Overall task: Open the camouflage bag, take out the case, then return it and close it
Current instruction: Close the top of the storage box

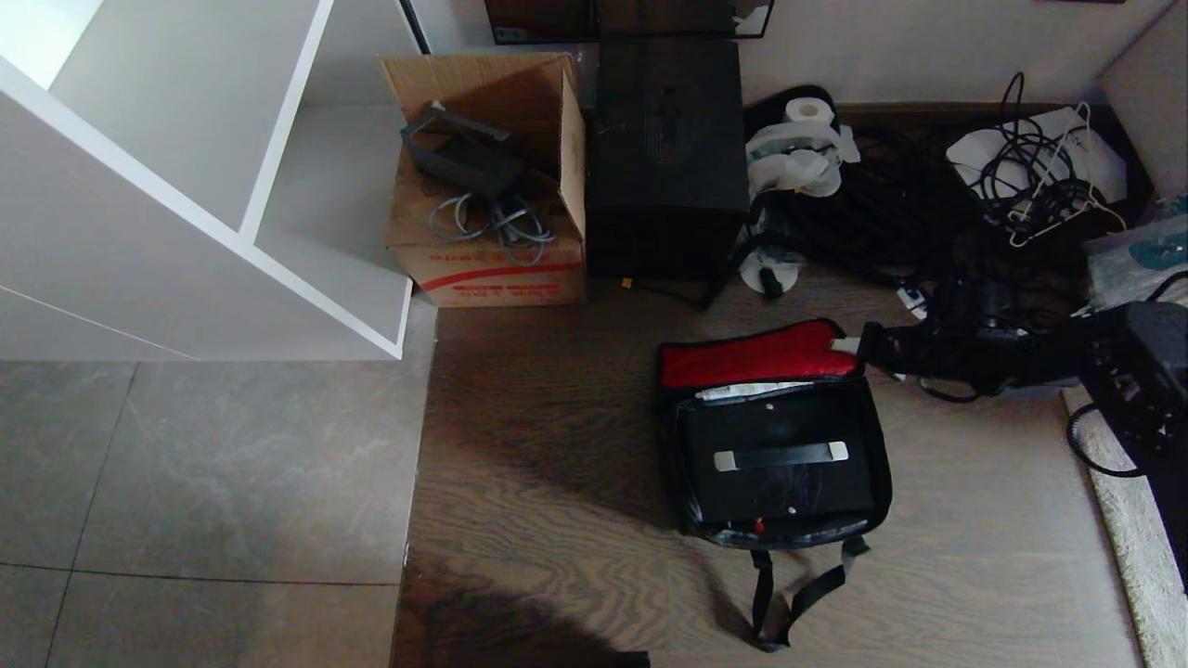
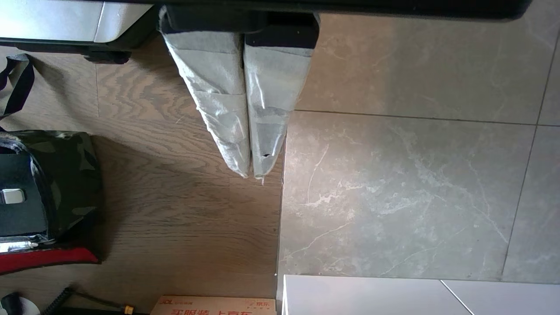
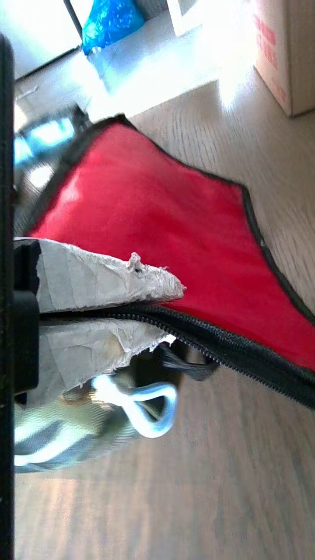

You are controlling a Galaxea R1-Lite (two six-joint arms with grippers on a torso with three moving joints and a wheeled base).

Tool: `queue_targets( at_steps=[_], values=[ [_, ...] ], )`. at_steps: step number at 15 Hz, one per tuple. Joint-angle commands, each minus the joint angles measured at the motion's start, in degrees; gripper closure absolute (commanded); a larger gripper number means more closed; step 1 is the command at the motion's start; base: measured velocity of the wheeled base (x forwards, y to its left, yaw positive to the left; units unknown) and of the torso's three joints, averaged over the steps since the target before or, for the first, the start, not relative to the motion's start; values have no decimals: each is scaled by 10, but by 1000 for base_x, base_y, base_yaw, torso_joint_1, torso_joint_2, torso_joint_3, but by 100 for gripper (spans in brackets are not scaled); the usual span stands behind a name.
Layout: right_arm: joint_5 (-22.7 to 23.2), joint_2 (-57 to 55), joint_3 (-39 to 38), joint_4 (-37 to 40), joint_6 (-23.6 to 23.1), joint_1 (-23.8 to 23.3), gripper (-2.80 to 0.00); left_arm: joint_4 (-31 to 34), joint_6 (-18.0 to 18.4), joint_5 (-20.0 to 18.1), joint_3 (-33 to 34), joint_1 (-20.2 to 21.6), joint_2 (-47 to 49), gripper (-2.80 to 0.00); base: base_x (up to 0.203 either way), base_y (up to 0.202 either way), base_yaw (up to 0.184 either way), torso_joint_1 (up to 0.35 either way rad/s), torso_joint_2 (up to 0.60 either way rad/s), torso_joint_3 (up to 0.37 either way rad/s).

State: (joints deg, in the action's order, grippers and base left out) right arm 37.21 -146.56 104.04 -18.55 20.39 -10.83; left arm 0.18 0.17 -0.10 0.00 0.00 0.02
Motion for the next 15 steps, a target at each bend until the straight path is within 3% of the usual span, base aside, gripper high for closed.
queue_targets(
  at_steps=[1, 3, 8, 9, 12, 15],
  values=[
    [3, 55, -49, -5, 1, -1, 0, 0, 0, 0, 0, 0, 0, 0, 0, 0, 0, 0, 0, 0],
    [4, 75, -96, -3, -15, 0, 0, 0, 0, 0, 0, 0, 0, 0, 0, 0, 0, 0, 0, 0],
    [18, 88, -148, 10, -149, -1, 0, 0, 0, 0, 0, 0, 0, 0, 0, 0, 0, 0, 0, 0],
    [23, 88, -153, 15, -155, -2, -280, 0, 0, 0, 0, 0, 0, 0, 0, 0, 0, 0, 0, 0],
    [34, 95, -170, 10, -137, 0, -280, 0, 0, 0, 0, 0, 0, 0, 0, 0, 0, 0, 0, 0],
    [58, 110, -189, 8, -91, 2, -280, -1, 0, 0, 0, 0, 0, 0, 0, 0, 0, 0, 0, 0]
  ],
)
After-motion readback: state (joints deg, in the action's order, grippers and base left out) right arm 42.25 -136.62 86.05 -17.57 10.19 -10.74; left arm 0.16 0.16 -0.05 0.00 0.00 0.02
